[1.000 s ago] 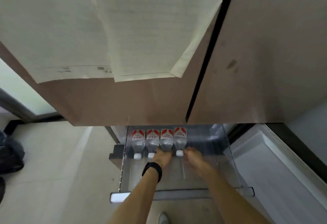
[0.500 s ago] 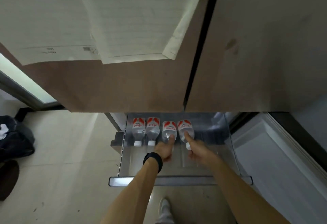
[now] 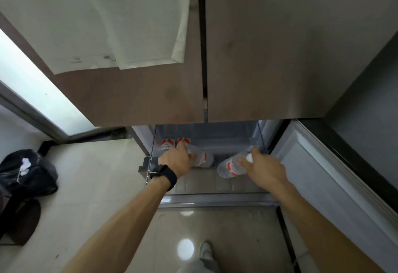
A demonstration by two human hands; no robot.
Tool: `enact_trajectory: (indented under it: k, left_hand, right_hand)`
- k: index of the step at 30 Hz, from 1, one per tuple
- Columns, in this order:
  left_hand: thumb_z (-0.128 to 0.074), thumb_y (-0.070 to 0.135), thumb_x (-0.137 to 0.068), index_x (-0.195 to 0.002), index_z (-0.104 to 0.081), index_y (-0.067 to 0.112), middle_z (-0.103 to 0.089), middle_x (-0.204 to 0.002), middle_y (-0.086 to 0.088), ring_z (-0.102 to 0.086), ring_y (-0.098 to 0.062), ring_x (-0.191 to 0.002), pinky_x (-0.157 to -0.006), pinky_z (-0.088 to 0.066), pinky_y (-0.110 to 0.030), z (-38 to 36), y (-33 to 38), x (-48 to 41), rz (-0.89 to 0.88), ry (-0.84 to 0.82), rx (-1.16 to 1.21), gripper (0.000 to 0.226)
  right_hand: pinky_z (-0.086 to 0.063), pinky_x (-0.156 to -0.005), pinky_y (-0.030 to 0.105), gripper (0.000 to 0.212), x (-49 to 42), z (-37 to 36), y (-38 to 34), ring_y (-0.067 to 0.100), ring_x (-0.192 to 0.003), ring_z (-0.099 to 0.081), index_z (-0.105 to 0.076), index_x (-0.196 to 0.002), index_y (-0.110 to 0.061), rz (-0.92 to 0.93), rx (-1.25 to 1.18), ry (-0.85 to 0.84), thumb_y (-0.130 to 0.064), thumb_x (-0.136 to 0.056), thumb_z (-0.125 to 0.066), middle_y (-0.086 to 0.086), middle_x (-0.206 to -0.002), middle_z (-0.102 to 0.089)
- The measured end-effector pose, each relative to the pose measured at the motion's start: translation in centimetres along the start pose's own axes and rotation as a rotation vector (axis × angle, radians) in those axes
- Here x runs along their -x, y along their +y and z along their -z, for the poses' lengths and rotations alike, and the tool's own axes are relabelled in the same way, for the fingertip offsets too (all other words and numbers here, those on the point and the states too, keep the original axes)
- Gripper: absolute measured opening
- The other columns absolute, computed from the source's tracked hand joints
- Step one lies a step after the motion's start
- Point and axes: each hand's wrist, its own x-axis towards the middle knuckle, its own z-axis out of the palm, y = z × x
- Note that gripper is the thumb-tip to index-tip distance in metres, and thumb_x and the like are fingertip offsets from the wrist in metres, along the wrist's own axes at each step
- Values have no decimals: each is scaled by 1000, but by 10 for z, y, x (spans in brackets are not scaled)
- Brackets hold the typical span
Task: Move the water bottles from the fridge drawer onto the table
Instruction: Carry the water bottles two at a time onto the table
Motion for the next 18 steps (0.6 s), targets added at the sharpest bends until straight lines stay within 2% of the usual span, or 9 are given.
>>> enact_trajectory:
  k: [2,4,7,10,12,14,16,18]
  left_hand:
    - [-46,56,-100,-129,-45,16,-67,-107,-7,-65,-25,-92,-79,-56,-39,11,11,5,-121,34,-94,49]
    - [-48,55,-99,-125,-48,18,-66,-106,-3,-65,-21,-90,-79,-56,-39,14,22,11,-216,-2,-155,45]
    - [-52,52,-98,-118,-47,21,-63,-108,-3,-63,-22,-93,-74,-52,-35,4,30,16,-278,-31,-124,38]
    - [-58,49,-95,-104,-41,25,-63,-104,-2,-60,-21,-89,-70,-46,-34,-2,24,14,-306,-24,-8,31]
    - [-63,45,-93,-105,-44,24,-63,-103,0,-60,-20,-90,-76,-53,-38,-8,15,12,-298,-40,127,31]
    - [-66,44,-90,-107,-47,24,-61,-105,1,-60,-20,-92,-82,-56,-42,-15,5,11,-282,-6,220,32]
    - [-67,46,-87,-112,-48,26,-53,-114,3,-56,-19,-99,-86,-55,-39,-26,-2,13,-256,51,295,38]
    - [-67,46,-87,-125,-47,27,-46,-121,8,-52,-16,-106,-88,-48,-31,-38,-4,18,-225,38,404,47]
  right_hand:
    - [-49,-73,36,41,-1,3,-3,29,-99,-63,-47,-116,-18,64,-2,34,-56,-100,-43,8,-115,-66]
    - [-50,-68,35,33,-2,3,-4,24,-88,-62,-44,-103,-25,106,5,62,-57,-98,-46,2,-107,-66]
    - [-51,-62,35,33,-1,-4,-3,20,-79,-61,-44,-93,-30,145,-58,97,-63,-92,-48,-5,-96,-65]
    - [-46,-63,32,35,3,-16,0,17,-83,-58,-49,-99,-31,148,-202,137,-64,-89,-53,-5,-102,-60]
    - [-51,-77,35,39,5,-24,3,19,-97,-57,-51,-111,-31,147,-275,131,-62,-88,-56,-1,-117,-53]
    - [-49,-90,37,45,6,-31,5,23,-111,-54,-50,-123,-29,137,-329,131,-57,-89,-61,2,-128,-47]
    - [-46,-89,32,50,8,-37,2,21,-111,-53,-49,-126,-26,115,-442,138,-51,-87,-68,0,-129,-49]
    - [-46,-84,31,59,9,-43,-3,17,-106,-54,-43,-125,-30,85,-570,99,-50,-81,-77,-4,-125,-52]
